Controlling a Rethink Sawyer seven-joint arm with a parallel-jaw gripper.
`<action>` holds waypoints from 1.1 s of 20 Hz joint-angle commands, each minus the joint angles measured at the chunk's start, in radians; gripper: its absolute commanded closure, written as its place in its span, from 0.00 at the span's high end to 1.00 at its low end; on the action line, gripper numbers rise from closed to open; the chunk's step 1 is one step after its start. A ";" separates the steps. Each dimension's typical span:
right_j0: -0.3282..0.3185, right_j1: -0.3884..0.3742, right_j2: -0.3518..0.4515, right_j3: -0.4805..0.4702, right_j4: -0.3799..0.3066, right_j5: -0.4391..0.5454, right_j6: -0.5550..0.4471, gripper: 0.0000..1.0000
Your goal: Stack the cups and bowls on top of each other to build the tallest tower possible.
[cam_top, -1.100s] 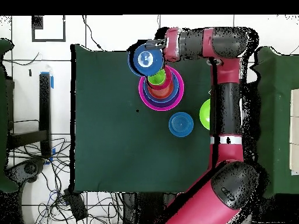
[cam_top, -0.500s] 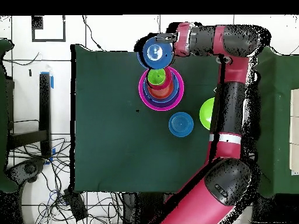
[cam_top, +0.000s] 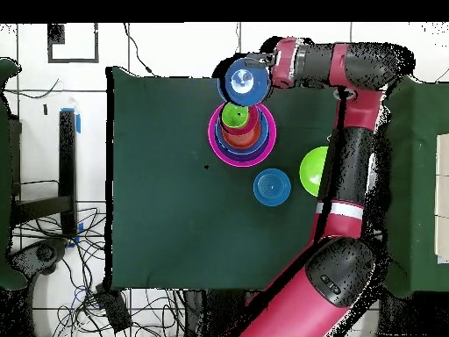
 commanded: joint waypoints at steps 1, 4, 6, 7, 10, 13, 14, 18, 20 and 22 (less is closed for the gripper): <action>0.030 0.042 -0.093 -0.033 -0.031 0.086 0.053 0.00; 0.031 0.053 -0.096 -0.024 -0.021 0.071 0.038 0.00; 0.031 0.056 -0.098 -0.021 -0.016 0.075 0.037 0.00; 0.028 0.058 -0.101 -0.007 -0.011 0.071 0.038 0.00; 0.022 0.057 -0.109 0.022 -0.003 0.061 0.040 0.00; 0.020 0.051 -0.113 0.042 0.005 0.057 0.050 0.00; 0.018 0.048 -0.115 0.053 0.006 0.055 0.056 0.00; 0.008 0.036 -0.121 0.092 0.012 0.040 0.074 0.00; -0.004 0.025 -0.124 0.127 0.016 0.022 0.086 0.00; 0.001 0.027 -0.124 0.120 0.017 0.025 0.087 0.00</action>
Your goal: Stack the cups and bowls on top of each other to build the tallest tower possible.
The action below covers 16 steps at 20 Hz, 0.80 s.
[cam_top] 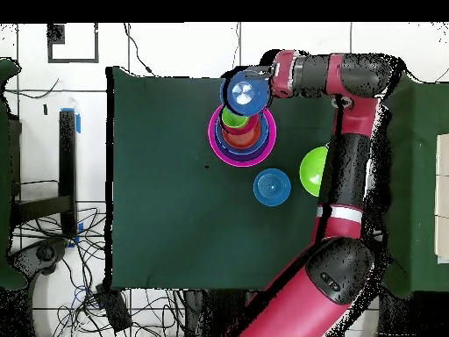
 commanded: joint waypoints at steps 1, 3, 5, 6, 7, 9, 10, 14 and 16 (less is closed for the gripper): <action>0.019 0.001 -0.084 0.085 0.007 0.025 0.083 0.00; 0.031 0.003 -0.081 0.051 0.001 0.042 0.071 0.00; 0.041 0.002 -0.073 0.022 -0.002 0.051 0.058 0.00; 0.045 0.003 -0.073 0.012 -0.003 0.055 0.058 0.00; 0.048 0.002 -0.070 0.002 -0.005 0.059 0.052 0.00; 0.049 -0.003 -0.069 -0.013 -0.011 0.064 0.045 0.00; 0.049 -0.005 -0.068 -0.017 -0.013 0.066 0.043 0.00; 0.052 -0.009 -0.067 -0.033 -0.022 0.071 0.032 0.00; 0.048 -0.012 -0.071 -0.016 -0.021 0.060 0.029 0.00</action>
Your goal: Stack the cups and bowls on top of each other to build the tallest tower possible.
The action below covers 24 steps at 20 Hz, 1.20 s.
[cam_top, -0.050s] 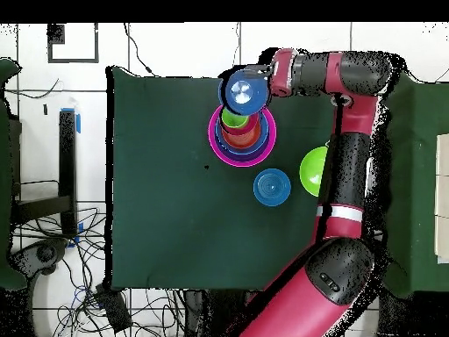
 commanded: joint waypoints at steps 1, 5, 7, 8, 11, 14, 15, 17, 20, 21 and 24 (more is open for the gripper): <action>0.037 -0.006 -0.074 0.003 -0.019 0.049 0.031 0.00; -0.019 -0.057 -0.093 0.154 -0.008 -0.035 0.075 0.00; -0.040 -0.071 -0.092 0.200 -0.009 -0.091 0.087 0.00; -0.055 -0.078 -0.089 0.230 -0.010 -0.117 0.090 0.00; -0.055 -0.076 -0.090 0.241 -0.012 -0.113 0.093 0.00; -0.056 -0.088 -0.089 0.257 -0.011 -0.117 0.099 0.00; -0.059 -0.096 -0.088 0.266 -0.011 -0.121 0.101 0.00; -0.066 -0.109 -0.084 0.285 -0.009 -0.133 0.103 0.00; -0.063 -0.081 -0.084 0.285 -0.002 -0.136 0.096 0.00; -0.060 -0.075 -0.081 0.285 0.003 -0.137 0.092 0.00; -0.057 -0.062 -0.070 0.292 0.016 -0.146 0.083 0.00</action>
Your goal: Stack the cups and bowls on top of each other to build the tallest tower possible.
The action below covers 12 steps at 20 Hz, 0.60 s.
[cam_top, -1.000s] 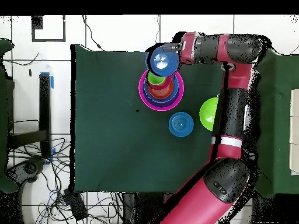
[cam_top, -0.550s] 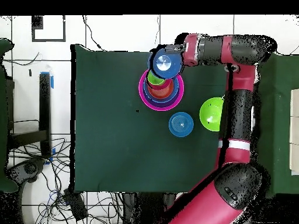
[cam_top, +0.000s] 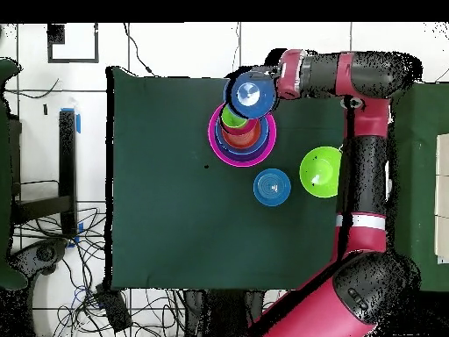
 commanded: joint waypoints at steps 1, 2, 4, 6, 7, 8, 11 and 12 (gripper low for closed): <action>0.026 0.018 -0.060 0.112 0.013 -0.065 0.082 0.00; 0.023 0.020 -0.056 0.123 0.017 -0.073 0.082 0.00; 0.013 0.020 -0.052 0.149 0.021 -0.092 0.083 0.00; 0.011 0.019 -0.052 0.160 0.023 -0.097 0.086 0.00; 0.011 0.019 -0.052 0.161 0.024 -0.098 0.087 0.00; 0.012 0.018 -0.052 0.163 0.025 -0.098 0.087 0.00; 0.012 0.020 -0.048 0.176 0.028 -0.106 0.085 0.00; 0.010 0.019 -0.046 0.182 0.030 -0.110 0.085 0.00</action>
